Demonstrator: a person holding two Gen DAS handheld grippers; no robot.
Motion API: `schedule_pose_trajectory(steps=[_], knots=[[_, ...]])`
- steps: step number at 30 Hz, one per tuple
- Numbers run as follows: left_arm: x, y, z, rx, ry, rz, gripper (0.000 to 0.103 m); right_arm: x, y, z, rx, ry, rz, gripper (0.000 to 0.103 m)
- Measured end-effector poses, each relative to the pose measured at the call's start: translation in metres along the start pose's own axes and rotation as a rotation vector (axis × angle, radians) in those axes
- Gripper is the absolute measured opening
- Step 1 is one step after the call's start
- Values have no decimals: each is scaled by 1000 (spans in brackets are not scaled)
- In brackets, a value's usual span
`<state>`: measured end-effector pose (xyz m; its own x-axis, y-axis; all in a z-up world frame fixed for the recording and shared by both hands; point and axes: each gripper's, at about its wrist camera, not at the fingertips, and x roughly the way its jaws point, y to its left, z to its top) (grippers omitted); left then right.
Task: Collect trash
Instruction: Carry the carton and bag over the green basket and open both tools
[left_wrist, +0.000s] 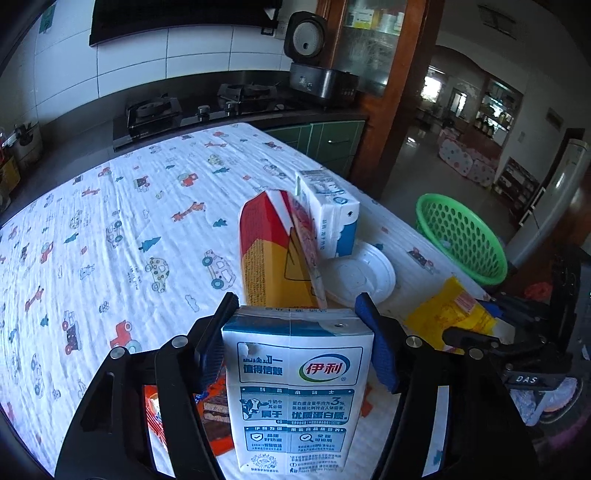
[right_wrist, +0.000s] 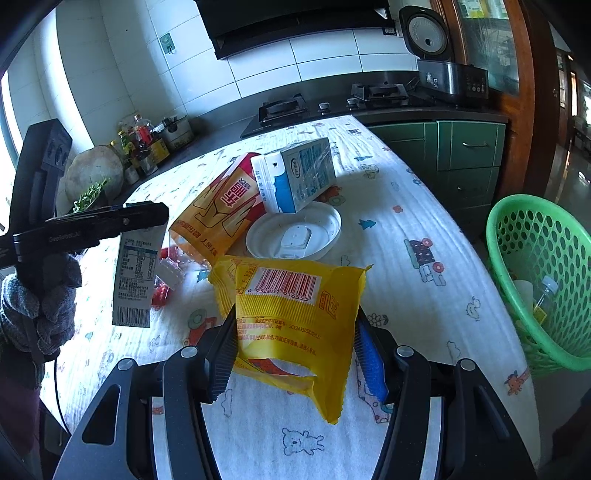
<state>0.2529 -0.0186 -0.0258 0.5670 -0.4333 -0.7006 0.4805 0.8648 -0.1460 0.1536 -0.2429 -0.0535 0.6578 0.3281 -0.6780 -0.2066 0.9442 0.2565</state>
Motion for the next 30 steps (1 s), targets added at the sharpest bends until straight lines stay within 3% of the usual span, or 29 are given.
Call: schedule_pose_trajectory(steps=[6, 13, 23, 30], knots=[[-23, -30, 14, 49, -53, -32, 64, -16, -10, 4, 6, -30, -22, 56], [-16, -75, 32, 92, -59, -76, 64, -42, -49, 10, 34, -68, -86, 56], [33, -151, 69, 107, -39, -165, 64, -72, -165, 21, 121, -70, -268, 56], [77, -210, 96, 145, -2, -214, 64, -70, -246, 23, 184, -34, -371, 59]])
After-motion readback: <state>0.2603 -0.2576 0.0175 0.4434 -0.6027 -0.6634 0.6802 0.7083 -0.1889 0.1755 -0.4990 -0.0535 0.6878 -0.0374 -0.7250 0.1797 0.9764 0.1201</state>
